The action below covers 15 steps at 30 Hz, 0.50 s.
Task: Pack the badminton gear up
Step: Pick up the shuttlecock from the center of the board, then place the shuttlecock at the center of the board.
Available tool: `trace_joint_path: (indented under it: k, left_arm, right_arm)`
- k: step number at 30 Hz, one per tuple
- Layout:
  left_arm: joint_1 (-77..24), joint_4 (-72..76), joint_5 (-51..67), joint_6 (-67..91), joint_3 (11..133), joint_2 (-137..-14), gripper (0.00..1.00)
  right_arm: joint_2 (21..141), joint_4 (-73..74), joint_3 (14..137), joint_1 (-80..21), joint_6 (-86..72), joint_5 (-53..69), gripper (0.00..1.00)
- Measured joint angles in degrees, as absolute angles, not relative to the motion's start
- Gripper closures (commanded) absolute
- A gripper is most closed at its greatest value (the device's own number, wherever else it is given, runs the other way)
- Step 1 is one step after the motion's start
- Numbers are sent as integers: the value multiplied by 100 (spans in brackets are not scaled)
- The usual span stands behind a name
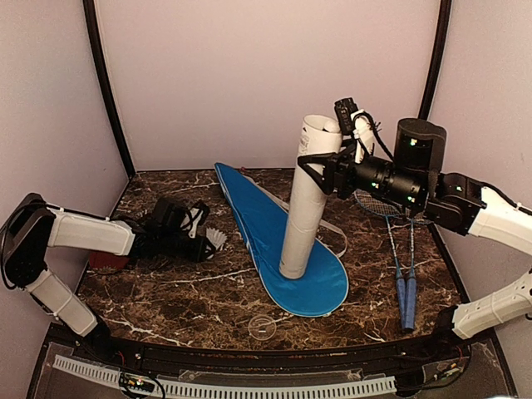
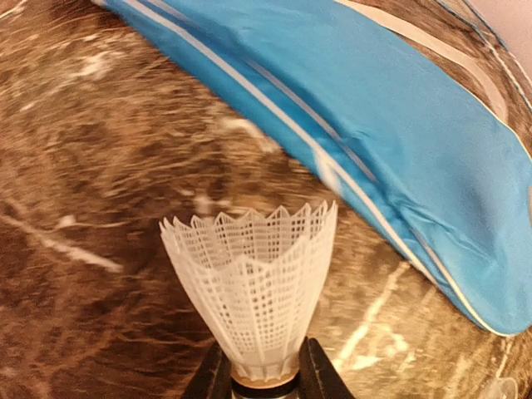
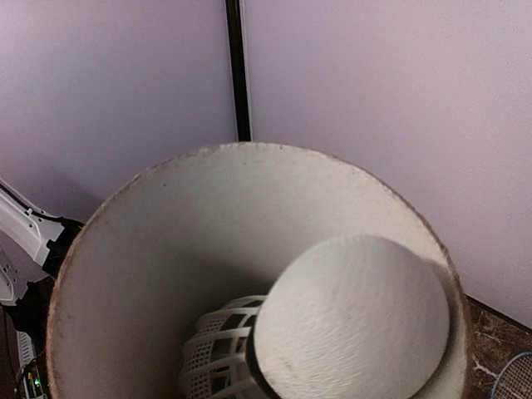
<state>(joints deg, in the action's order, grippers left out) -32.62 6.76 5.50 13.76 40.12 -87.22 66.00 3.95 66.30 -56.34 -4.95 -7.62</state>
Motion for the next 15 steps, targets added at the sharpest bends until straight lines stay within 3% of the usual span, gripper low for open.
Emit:
trace_joint_path:
  k: [6,15]
  left_arm:
    - [-4351,720,757,1413,4082,-8729,75]
    - [-4856,854,1105,1409,4228,-9341,69]
  right_arm:
    - [6582,395,6630,-5631,-521,-744,52]
    - [6582,392,6630,-5631,-567,-642,52]
